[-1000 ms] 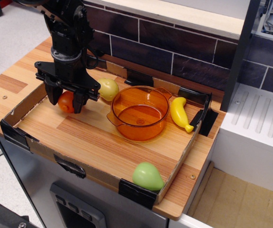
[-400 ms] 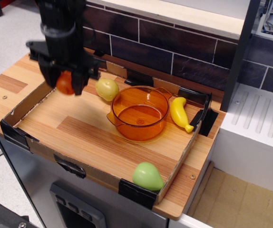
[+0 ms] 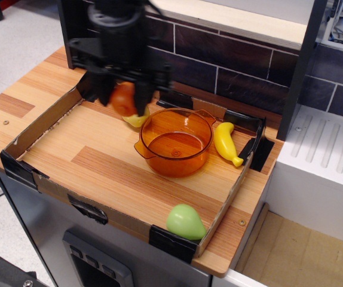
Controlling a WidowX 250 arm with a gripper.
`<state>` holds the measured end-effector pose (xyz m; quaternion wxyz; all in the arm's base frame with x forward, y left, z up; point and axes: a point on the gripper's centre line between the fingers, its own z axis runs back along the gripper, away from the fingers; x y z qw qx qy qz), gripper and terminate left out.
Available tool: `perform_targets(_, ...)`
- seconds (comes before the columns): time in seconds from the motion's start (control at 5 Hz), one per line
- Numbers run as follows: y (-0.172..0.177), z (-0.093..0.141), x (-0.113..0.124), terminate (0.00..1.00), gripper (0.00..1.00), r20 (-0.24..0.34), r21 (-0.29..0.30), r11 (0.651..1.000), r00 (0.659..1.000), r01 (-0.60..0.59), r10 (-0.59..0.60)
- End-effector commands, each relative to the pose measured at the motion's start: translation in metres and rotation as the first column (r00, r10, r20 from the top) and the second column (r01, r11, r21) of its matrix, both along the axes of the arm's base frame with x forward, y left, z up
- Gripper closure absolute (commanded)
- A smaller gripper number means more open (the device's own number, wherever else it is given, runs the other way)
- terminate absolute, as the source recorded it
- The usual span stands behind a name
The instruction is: Put carrot in pot
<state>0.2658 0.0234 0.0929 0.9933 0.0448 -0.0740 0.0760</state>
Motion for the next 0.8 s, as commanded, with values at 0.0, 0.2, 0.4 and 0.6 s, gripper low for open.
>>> perform_targets(0.0, -0.028, -0.014, 0.016, 0.00, 1.00, 0.009, -0.007, 1.000, 1.000, -0.007, 0.007)
perform_targets(0.2, -0.029, -0.025, 0.020, 0.00, 1.00, 0.011, 0.005, 1.000, 1.000, -0.024, 0.024)
perform_targets(0.4, -0.029, -0.026, 0.026, 0.00, 0.00, 0.008, -0.017, 0.999, 0.999, -0.048, 0.048)
perform_targets(0.6, -0.029, -0.024, 0.029, 0.00, 0.00, -0.002, -0.034, 0.997, 0.998, -0.062, 0.062)
